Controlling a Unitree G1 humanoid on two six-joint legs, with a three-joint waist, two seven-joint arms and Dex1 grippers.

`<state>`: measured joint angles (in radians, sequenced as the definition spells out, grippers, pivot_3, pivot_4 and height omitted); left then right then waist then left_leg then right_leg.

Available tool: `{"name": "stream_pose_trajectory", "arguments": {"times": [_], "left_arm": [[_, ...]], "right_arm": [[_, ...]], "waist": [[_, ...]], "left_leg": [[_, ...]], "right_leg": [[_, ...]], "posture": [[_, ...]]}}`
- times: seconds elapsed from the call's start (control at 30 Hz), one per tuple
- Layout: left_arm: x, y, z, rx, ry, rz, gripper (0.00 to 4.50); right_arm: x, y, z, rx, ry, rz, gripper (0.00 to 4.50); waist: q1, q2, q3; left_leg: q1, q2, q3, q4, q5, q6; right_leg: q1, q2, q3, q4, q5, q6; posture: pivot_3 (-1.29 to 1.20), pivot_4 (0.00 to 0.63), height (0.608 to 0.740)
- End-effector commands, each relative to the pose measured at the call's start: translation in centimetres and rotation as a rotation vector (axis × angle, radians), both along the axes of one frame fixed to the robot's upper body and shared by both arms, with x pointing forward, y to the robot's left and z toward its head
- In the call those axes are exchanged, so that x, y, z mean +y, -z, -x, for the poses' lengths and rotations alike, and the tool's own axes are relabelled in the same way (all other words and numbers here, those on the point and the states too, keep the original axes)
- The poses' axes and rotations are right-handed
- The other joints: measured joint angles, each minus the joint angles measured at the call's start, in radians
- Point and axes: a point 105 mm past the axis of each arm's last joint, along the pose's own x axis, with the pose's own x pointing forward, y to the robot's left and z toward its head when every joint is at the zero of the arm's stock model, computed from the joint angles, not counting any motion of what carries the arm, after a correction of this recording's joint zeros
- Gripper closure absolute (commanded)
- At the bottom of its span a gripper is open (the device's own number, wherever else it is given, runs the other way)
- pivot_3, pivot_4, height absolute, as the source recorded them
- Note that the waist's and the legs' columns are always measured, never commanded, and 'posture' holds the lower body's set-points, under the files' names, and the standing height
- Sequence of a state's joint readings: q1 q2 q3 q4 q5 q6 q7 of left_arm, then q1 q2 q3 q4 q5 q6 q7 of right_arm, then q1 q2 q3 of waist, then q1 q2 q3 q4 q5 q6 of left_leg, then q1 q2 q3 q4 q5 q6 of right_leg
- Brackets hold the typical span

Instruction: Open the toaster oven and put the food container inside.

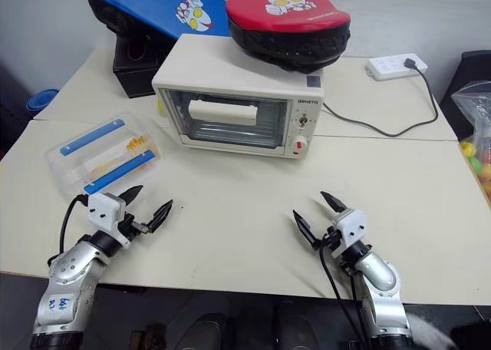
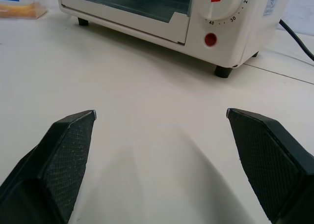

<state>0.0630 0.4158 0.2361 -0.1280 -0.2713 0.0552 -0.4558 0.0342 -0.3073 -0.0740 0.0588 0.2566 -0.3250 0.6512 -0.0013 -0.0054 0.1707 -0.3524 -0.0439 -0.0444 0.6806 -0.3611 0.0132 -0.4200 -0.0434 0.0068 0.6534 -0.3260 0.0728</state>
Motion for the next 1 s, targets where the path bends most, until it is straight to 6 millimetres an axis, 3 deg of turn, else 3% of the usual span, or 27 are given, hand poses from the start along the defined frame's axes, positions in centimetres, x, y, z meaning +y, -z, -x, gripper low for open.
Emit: {"name": "stream_pose_trajectory", "arguments": {"times": [0.03,0.13,0.2,0.3,0.43,0.53,0.67,0.8,1.0], "left_arm": [[-0.2,-1.3,0.6,-0.016,0.048,-0.013,0.00],[-0.5,-3.5,0.7,-0.014,0.121,0.079,0.00],[-1.1,-5.1,2.3,0.024,0.322,0.129,0.00],[-0.3,-6.4,3.7,0.132,0.489,0.085,0.00],[1.2,-9.7,2.6,0.061,0.479,0.099,0.00],[0.3,-12.2,2.8,0.037,0.571,0.172,0.00],[-0.6,-13.4,3.4,-0.013,0.625,0.178,0.00],[-0.9,-13.2,3.6,0.006,0.622,0.198,0.00],[-0.3,-14.8,2.8,-0.036,0.592,0.217,0.00]], "right_arm": [[1.0,-1.4,0.3,-0.032,-0.062,-0.021,0.04],[3.4,-4.2,0.0,-0.019,-0.212,-0.076,0.04],[5.0,-6.4,-0.4,-0.003,-0.310,-0.088,0.04],[6.7,-10.0,-1.7,-0.007,-0.389,-0.106,0.04],[7.6,-13.4,-4.9,-0.043,-0.369,-0.130,0.04],[8.4,-14.5,-6.6,-0.053,-0.370,-0.106,0.04],[9.9,-15.4,-7.2,-0.065,-0.419,-0.098,0.04],[12.3,-15.8,-6.1,-0.046,-0.529,-0.082,0.04],[13.4,-15.0,-3.2,-0.038,-0.669,0.016,0.04]], "waist": [[-0.001,0.000,0.000],[-0.002,0.000,0.000],[-0.006,0.000,0.000],[-0.011,0.001,0.001],[-0.002,0.003,0.002],[0.001,0.003,0.002],[-0.006,0.003,0.002],[-0.028,0.003,0.002],[-0.029,0.003,0.002]], "left_leg": [[0.000,0.000,0.000,0.000,0.000,0.000],[0.000,0.000,0.000,0.000,0.000,0.000],[0.000,0.001,0.000,0.000,0.000,0.000],[0.000,0.001,-0.001,0.000,0.000,-0.001],[0.000,0.001,-0.002,0.000,0.000,-0.001],[-0.003,0.000,-0.004,0.001,0.000,-0.001],[-0.006,0.000,-0.003,0.000,-0.001,0.001],[-0.011,0.000,-0.003,0.000,-0.001,0.001],[-0.010,0.000,-0.003,0.002,0.000,-0.001]], "right_leg": [[0.000,0.000,0.000,0.000,0.000,0.000],[0.000,0.000,0.000,0.000,0.000,0.000],[0.000,0.000,0.000,0.001,0.000,0.000],[-0.001,0.000,0.000,0.001,-0.001,-0.002],[-0.001,0.000,-0.002,0.000,-0.001,-0.003],[-0.001,0.000,-0.004,-0.001,-0.001,-0.003],[-0.005,-0.001,-0.003,0.001,-0.001,-0.002],[-0.010,-0.001,-0.004,0.002,-0.001,-0.002],[-0.010,0.000,-0.003,0.001,-0.001,-0.002]], "posture": [[0.00,0.150,0.740],[0.00,0.150,0.740],[0.00,0.150,0.740],[0.00,0.150,0.740],[0.00,0.150,0.740],[0.00,0.150,0.740],[0.00,0.150,0.740],[0.00,0.150,0.740],[0.00,0.150,0.740]]}}
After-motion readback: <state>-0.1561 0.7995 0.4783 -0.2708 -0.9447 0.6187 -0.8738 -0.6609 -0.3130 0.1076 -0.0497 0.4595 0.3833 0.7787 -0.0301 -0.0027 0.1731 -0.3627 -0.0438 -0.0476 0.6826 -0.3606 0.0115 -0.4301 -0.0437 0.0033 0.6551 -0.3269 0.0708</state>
